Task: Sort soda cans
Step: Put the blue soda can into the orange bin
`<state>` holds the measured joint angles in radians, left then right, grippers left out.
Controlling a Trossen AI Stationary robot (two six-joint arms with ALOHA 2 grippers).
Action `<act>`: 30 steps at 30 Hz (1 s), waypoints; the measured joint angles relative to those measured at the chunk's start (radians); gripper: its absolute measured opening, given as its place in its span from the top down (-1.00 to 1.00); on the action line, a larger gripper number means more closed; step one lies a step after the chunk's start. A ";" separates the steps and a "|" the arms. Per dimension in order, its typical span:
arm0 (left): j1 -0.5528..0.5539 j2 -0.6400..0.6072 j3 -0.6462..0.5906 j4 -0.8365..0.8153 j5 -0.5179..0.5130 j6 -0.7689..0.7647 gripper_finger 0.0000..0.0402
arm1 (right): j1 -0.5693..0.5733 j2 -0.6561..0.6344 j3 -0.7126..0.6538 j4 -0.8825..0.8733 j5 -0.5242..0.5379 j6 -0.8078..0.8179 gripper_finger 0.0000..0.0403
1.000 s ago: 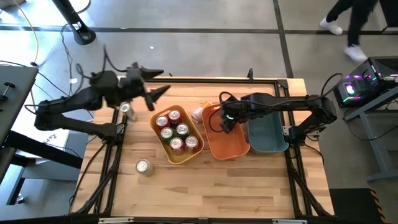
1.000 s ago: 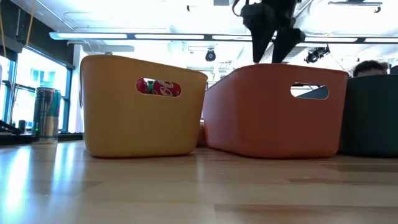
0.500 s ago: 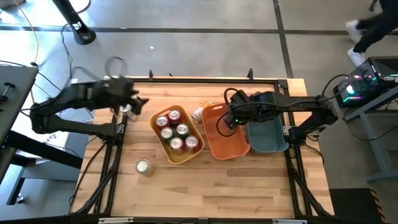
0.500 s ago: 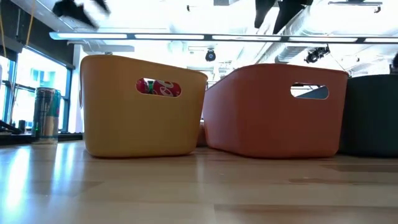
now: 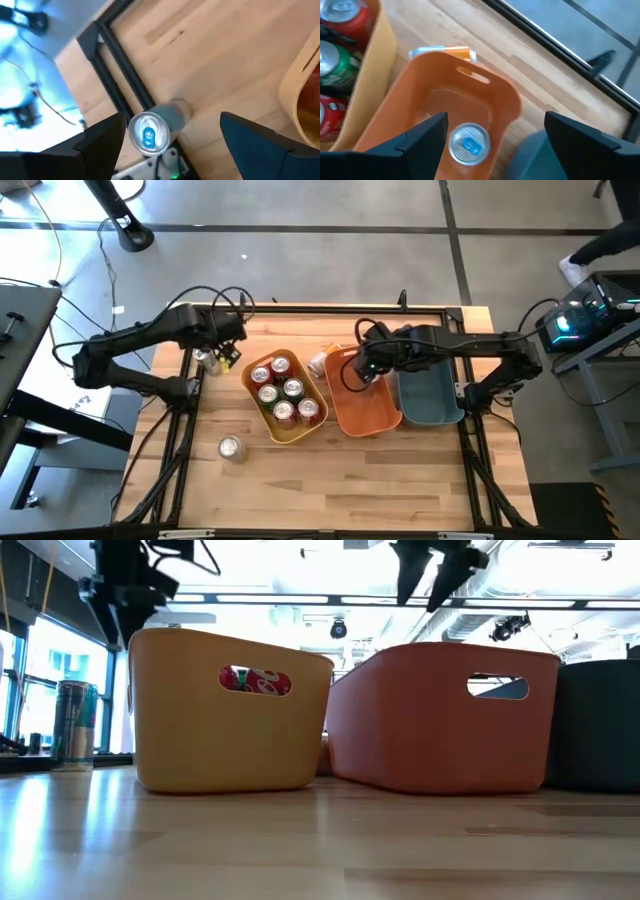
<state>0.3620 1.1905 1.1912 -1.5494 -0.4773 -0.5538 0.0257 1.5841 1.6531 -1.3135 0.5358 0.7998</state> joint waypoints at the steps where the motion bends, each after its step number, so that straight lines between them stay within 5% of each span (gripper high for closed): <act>1: 0.032 -0.002 -0.007 0.011 0.016 0.007 -0.56 | 0.000 0.000 -0.010 0.024 -0.003 -0.015 -0.62; 6: 0.144 -0.031 -0.079 0.016 0.047 -0.100 -0.56 | -0.005 0.000 -0.063 0.095 -0.031 -0.059 -0.62; 13: 0.153 -0.249 -0.235 0.001 0.128 -0.330 -0.56 | -0.008 0.000 -0.141 0.079 -0.042 -0.086 -0.62; 18: 0.155 -0.324 -0.263 0.045 0.154 -0.350 -0.56 | -0.032 0.000 -0.175 0.146 -0.090 -0.138 -0.62; 30: 0.268 -0.281 -0.263 0.117 0.116 -0.297 -0.56 | -0.078 0.000 -0.178 0.248 -0.162 -0.206 -0.62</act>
<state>0.6304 0.9096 0.9279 -1.4327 -0.3617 -0.8509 -0.0527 1.5845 1.4750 -1.0657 0.3741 0.5934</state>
